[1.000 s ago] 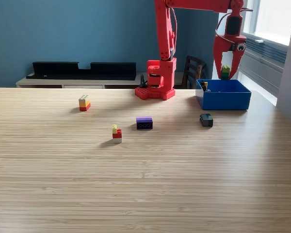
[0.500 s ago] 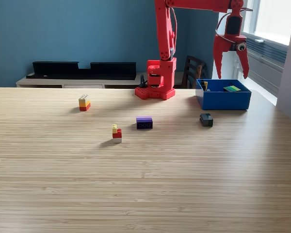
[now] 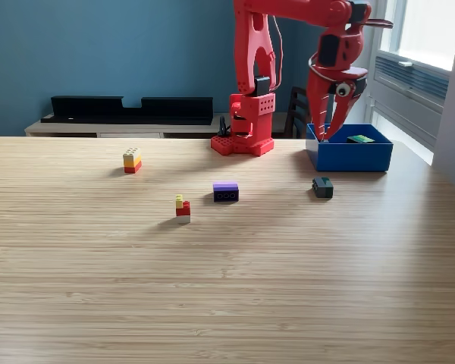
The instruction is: Grasp a lego block and put it in the bin.
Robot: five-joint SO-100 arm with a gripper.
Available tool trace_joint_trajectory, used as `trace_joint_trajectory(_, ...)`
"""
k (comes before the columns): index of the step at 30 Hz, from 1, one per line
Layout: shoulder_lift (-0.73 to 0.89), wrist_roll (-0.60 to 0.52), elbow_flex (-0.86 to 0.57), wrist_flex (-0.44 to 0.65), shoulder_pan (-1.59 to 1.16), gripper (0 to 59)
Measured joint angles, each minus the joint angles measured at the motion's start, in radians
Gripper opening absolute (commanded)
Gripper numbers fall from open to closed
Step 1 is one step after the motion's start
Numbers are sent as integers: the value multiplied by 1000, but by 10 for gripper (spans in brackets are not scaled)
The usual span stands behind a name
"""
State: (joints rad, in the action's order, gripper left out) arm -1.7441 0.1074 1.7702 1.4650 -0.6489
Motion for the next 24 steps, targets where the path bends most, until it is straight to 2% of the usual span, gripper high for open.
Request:
trace_joint_trajectory(6, 0, 41, 0, -35, 373, 1)
trace_joint_trajectory(11, 0, 71, 0, -67, 575, 1)
trace_joint_trajectory(24, 0, 97, 87, -175, 699, 1)
